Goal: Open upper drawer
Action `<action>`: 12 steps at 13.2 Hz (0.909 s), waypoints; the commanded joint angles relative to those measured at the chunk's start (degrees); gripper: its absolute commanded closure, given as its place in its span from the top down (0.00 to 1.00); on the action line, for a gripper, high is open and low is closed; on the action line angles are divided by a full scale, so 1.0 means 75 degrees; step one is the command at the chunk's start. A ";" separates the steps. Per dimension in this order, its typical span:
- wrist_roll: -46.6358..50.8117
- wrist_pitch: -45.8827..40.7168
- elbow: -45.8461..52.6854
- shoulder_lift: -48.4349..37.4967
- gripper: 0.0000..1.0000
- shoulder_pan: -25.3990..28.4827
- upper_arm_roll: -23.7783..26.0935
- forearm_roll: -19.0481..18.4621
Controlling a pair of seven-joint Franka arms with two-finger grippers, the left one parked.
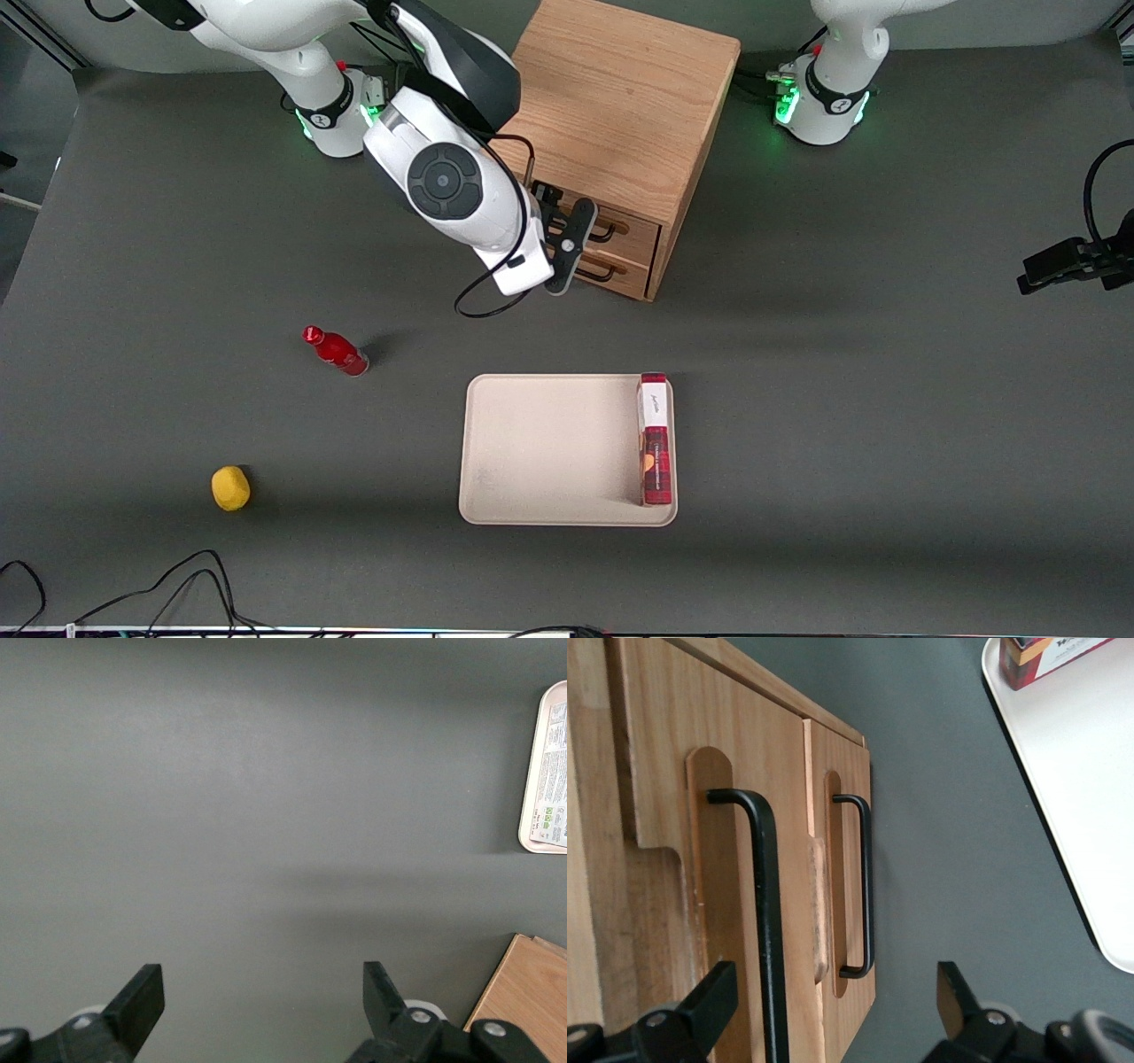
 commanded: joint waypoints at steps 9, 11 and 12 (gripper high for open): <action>0.0215 0.0405 -0.0101 0.0167 1.00 0.0126 -0.0036 -0.0018; 0.0203 0.0429 -0.0124 0.0167 1.00 0.0126 -0.0036 -0.0018; 0.0203 0.0487 -0.0159 0.0179 1.00 0.0137 -0.0036 -0.0018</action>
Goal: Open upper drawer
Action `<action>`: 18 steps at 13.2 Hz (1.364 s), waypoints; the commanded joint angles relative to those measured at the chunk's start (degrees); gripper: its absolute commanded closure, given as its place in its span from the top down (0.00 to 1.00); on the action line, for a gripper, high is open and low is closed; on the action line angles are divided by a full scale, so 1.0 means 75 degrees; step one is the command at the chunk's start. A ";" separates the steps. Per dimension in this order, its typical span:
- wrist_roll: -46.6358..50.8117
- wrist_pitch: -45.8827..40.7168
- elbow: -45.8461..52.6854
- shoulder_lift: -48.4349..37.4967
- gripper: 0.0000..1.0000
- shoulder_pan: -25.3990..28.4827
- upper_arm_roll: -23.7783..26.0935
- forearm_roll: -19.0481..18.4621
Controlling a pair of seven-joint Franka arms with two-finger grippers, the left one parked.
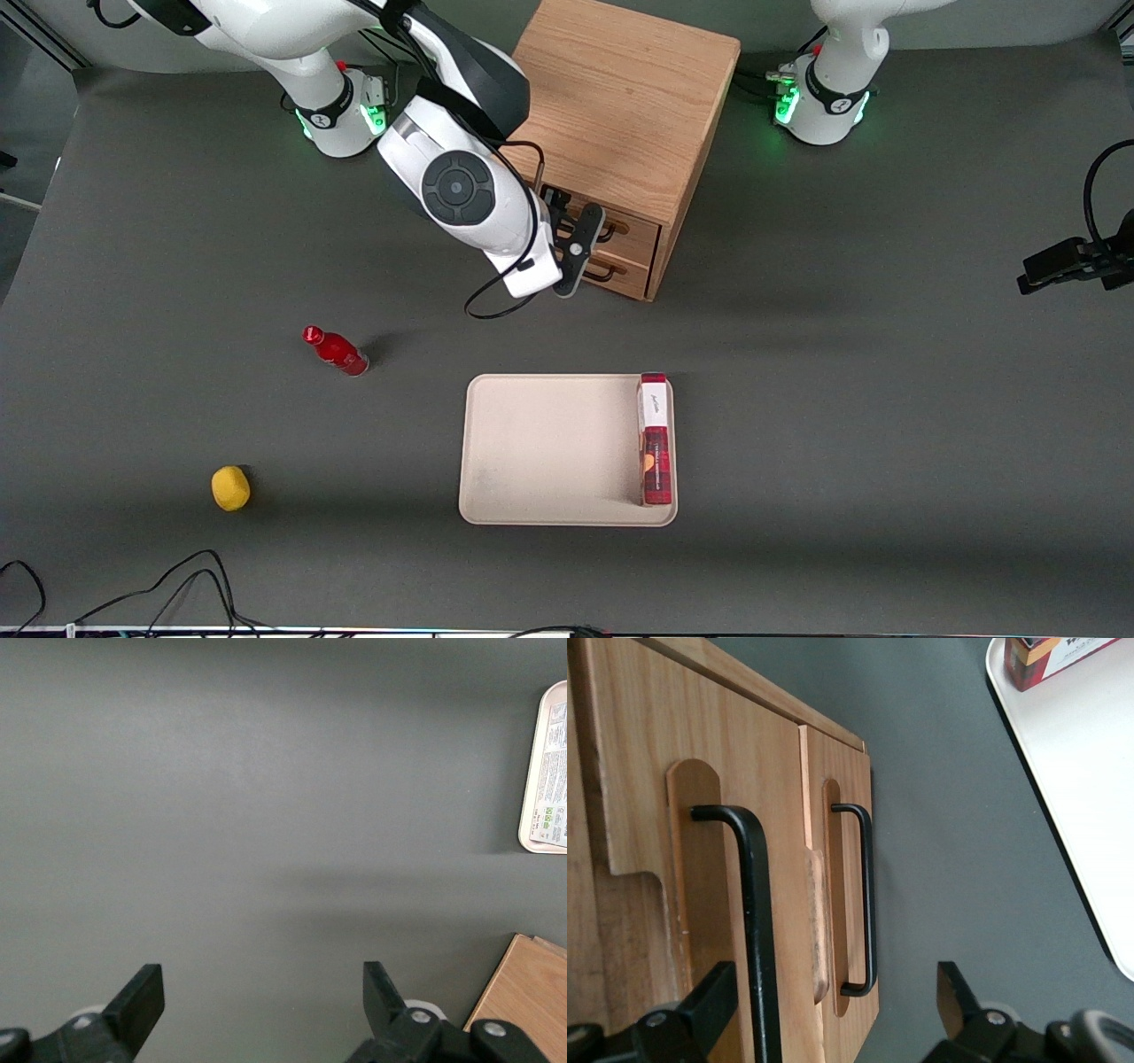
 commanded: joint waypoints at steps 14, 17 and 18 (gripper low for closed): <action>-0.0382 0.0838 -0.0558 0.0082 1.00 0.0040 -0.0031 -0.0123; -0.0370 0.0838 -0.0547 0.0070 1.00 0.0063 -0.0042 -0.0263; -0.0359 0.0838 -0.0547 0.0070 1.00 0.0063 -0.0042 -0.0275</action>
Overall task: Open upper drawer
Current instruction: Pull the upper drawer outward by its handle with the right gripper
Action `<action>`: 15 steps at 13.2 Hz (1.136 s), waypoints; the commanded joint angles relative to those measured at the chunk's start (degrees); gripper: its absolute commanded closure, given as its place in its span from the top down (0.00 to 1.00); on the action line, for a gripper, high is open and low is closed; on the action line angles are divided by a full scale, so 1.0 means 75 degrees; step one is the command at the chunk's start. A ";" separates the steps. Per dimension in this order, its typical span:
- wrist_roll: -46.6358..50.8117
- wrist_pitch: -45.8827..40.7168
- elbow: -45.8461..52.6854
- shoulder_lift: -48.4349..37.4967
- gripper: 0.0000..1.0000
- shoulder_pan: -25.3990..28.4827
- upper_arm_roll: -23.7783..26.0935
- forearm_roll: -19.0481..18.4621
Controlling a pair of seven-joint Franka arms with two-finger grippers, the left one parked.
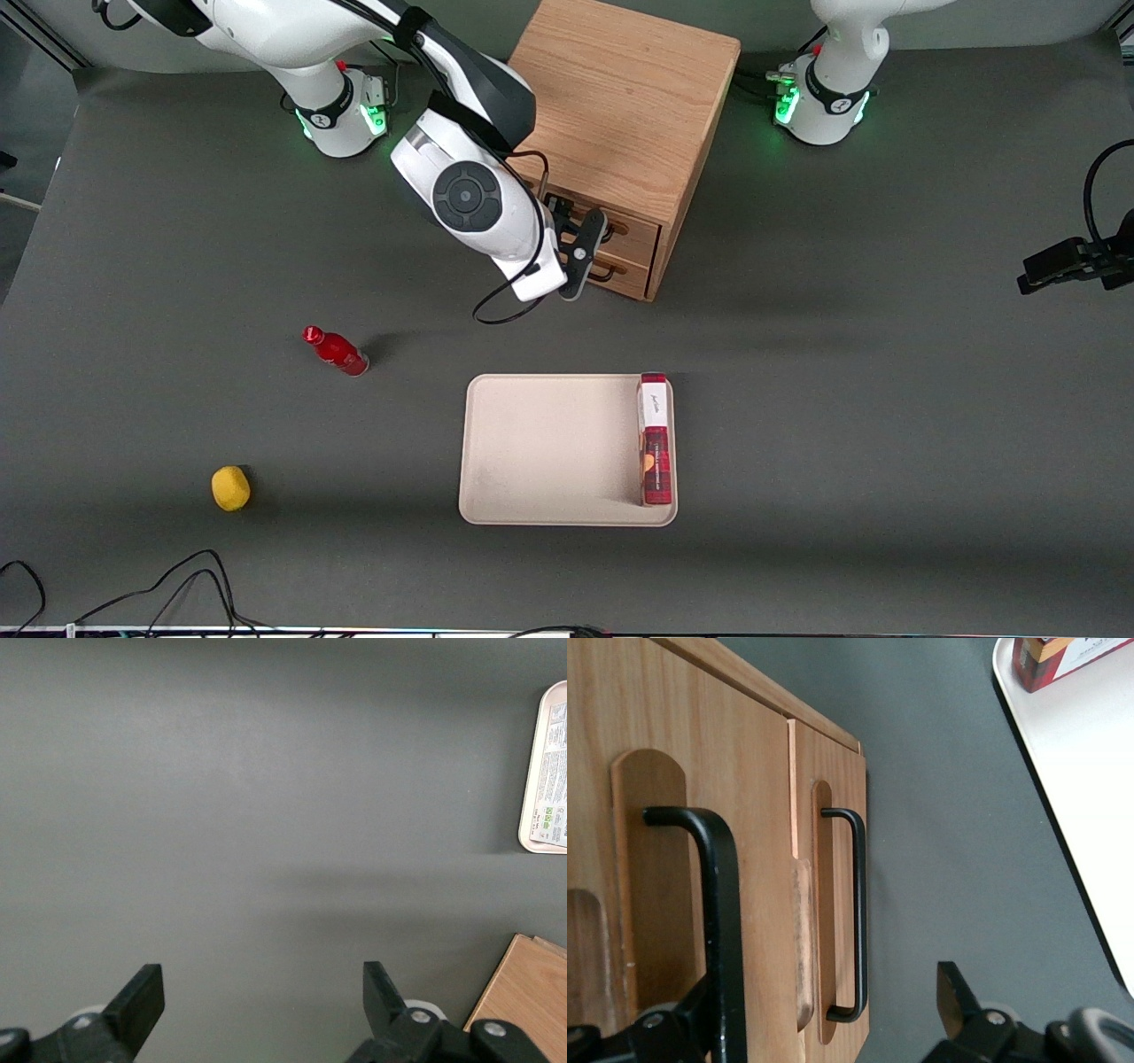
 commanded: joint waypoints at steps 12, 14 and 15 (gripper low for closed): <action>-0.0008 0.0045 0.0075 0.0056 1.00 -0.0052 -0.0214 -0.0262; -0.0008 0.0045 0.0086 0.0056 1.00 -0.0063 -0.0214 -0.0262; -0.0019 0.0045 0.0087 0.0056 1.00 -0.0063 -0.0214 -0.0250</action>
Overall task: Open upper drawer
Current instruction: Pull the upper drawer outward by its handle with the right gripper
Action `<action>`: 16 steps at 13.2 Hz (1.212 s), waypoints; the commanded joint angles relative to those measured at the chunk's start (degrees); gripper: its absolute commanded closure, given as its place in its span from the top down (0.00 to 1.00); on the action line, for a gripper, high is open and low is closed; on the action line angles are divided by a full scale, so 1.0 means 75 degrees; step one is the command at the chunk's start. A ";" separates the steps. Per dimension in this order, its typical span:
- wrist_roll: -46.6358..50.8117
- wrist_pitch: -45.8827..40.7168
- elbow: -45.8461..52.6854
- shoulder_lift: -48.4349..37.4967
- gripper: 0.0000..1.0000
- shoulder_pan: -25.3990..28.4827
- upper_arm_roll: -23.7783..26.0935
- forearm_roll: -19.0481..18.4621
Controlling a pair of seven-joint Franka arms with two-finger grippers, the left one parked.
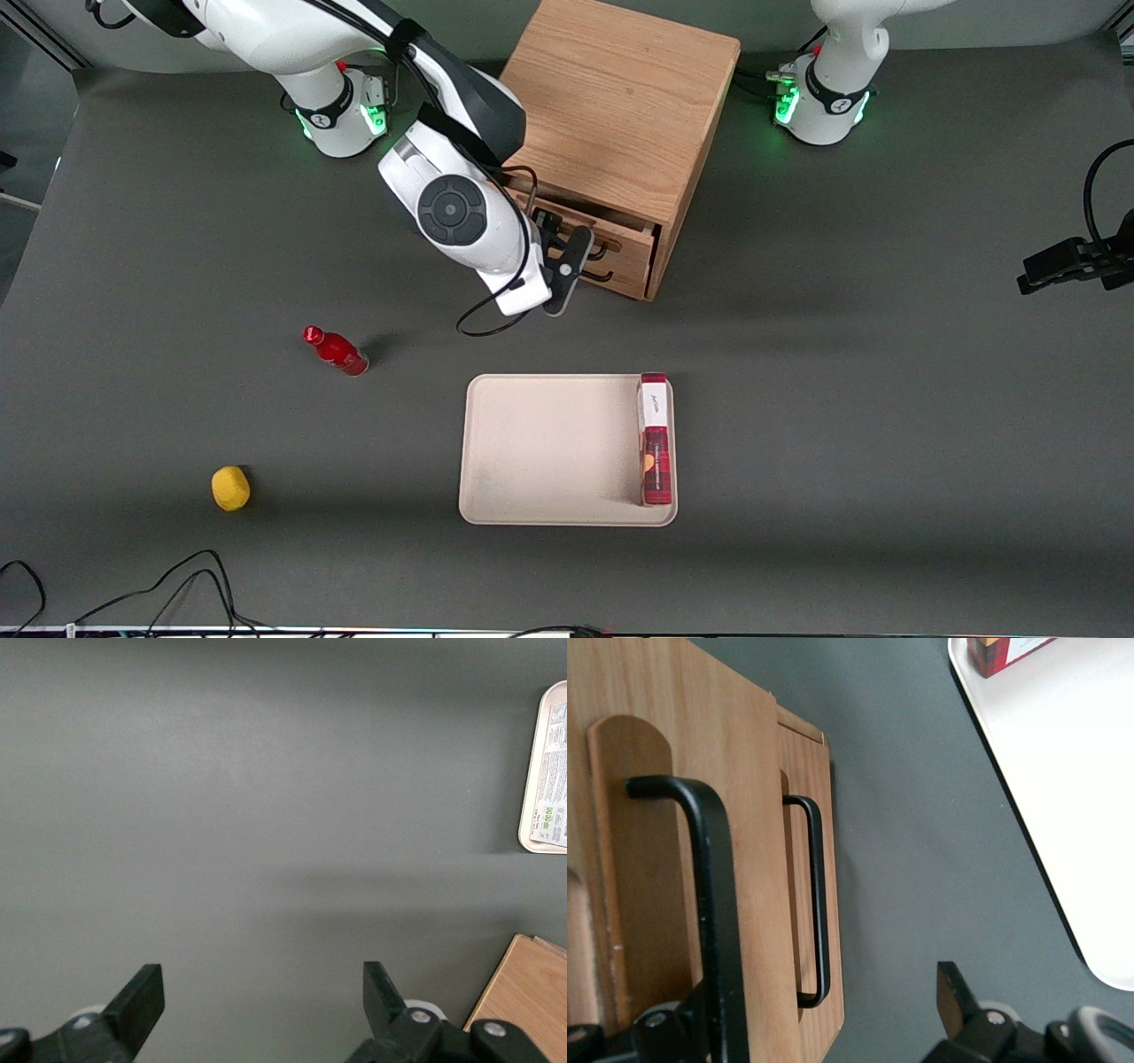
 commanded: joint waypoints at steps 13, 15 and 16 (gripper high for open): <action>0.0003 0.0029 0.0569 0.0370 1.00 0.0022 -0.0303 -0.0123; 0.0003 0.0029 0.0592 0.0370 1.00 0.0010 -0.0315 -0.0204; 0.0003 0.0041 0.0627 0.0370 1.00 0.0010 -0.0315 -0.0344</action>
